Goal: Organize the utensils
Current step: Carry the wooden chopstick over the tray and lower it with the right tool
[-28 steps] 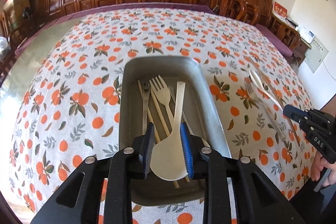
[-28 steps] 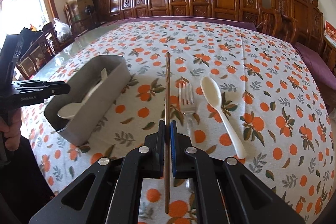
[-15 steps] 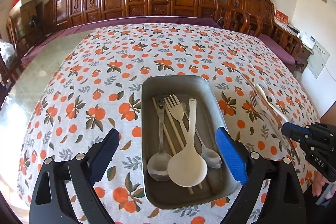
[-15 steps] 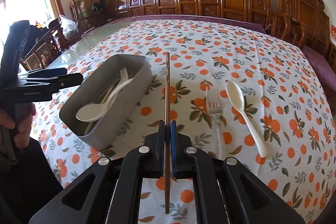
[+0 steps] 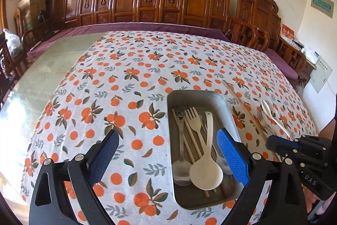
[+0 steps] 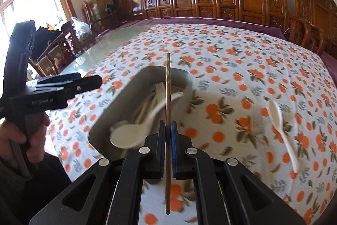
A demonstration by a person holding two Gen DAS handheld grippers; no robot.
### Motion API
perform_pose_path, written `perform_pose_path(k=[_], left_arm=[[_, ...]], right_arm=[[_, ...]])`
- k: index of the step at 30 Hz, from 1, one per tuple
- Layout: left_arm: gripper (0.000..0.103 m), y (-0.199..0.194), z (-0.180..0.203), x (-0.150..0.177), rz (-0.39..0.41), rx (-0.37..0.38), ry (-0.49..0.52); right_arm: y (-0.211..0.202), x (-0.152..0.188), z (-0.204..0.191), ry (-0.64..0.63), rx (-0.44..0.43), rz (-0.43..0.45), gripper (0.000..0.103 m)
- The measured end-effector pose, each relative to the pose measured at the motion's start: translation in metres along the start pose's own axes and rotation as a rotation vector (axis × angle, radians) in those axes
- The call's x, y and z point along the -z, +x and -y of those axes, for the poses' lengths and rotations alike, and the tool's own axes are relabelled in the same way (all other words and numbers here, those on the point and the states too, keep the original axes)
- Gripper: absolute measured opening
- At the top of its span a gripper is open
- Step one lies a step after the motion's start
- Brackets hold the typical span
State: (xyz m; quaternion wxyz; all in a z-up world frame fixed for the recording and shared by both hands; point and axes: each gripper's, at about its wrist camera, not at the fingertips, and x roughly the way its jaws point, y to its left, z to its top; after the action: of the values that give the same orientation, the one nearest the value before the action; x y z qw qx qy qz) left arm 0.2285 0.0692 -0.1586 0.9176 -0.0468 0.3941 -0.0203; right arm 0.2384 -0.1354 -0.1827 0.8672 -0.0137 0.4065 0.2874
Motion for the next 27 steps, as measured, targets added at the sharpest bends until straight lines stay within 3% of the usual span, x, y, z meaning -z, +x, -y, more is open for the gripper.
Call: perform_pose_path(k=[8, 21, 27], left_arm=[[0.09, -0.005, -0.014, -0.002, 0.013, -0.008, -0.027], [0.09, -0.002, -0.016, 0.001, 0.002, -0.024, -0.021], [0.09, -0.002, -0.017, 0.001, 0.001, -0.028, -0.022]], right_arm=[[0.033, -0.013, -0.02, 0.01, -0.032, -0.026, 0.006], [0.075, -0.002, -0.031, 0.027, -0.001, -0.104, 0.006], [0.079, -0.007, -0.026, 0.086, -0.06, -0.098, 0.006]])
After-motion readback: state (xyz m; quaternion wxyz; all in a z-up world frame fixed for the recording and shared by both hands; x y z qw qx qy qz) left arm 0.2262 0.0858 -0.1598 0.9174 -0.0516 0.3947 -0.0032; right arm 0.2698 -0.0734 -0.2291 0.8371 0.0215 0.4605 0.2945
